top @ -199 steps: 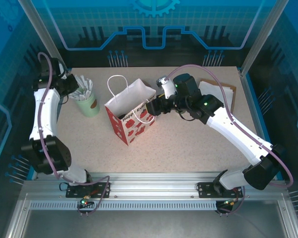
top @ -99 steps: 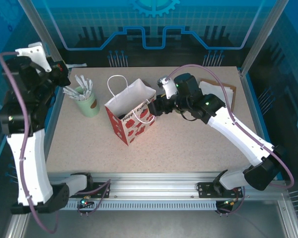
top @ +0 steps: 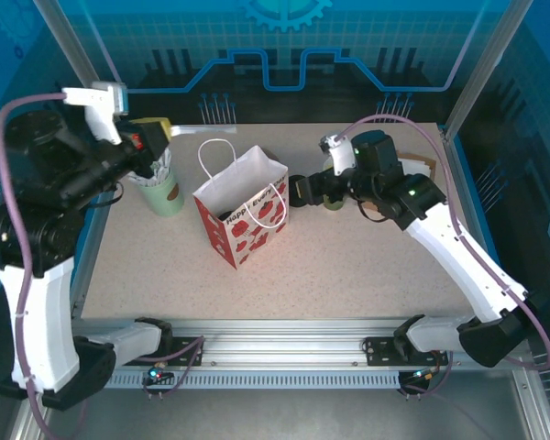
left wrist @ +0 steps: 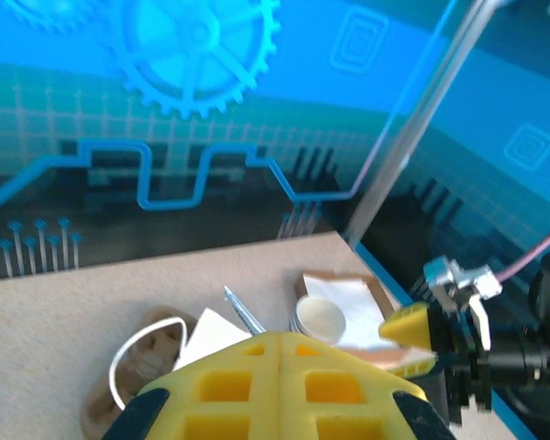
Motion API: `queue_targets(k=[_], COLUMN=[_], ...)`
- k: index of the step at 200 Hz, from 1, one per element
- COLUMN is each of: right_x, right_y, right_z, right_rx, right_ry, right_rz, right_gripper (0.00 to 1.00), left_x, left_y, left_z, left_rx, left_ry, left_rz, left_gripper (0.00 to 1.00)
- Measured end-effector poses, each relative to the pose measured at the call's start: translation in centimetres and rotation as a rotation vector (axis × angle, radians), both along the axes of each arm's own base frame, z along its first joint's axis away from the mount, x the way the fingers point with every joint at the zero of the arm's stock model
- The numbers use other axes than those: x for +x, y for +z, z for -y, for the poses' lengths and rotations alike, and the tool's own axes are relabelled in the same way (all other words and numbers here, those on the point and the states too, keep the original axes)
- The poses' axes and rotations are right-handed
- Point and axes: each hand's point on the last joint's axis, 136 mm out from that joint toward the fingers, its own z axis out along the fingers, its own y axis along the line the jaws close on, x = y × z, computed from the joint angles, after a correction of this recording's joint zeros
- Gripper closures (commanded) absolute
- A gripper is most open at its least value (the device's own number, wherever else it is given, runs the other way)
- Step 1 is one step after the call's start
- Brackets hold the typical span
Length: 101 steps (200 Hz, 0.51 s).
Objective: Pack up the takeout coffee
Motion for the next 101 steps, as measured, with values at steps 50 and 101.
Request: queue_targets(k=[50, 101], right_x=[0.0, 0.1], right_y=[-0.4, -1.4], right_z=[1.8, 2.3], right_rx=[-0.008, -0.018], right_ry=[-0.04, -0.052], right_rz=[-0.004, -0.027], right_gripper=[0.15, 0.15], left_x=[3.7, 6.9], left_y=[-6.6, -12.6], left_z=[3.8, 5.9], left_rx=[0.089, 0.194], left_ry=[-0.1, -0.113], left_rz=[-0.208, -0.357], left_gripper=[1.0, 1.0])
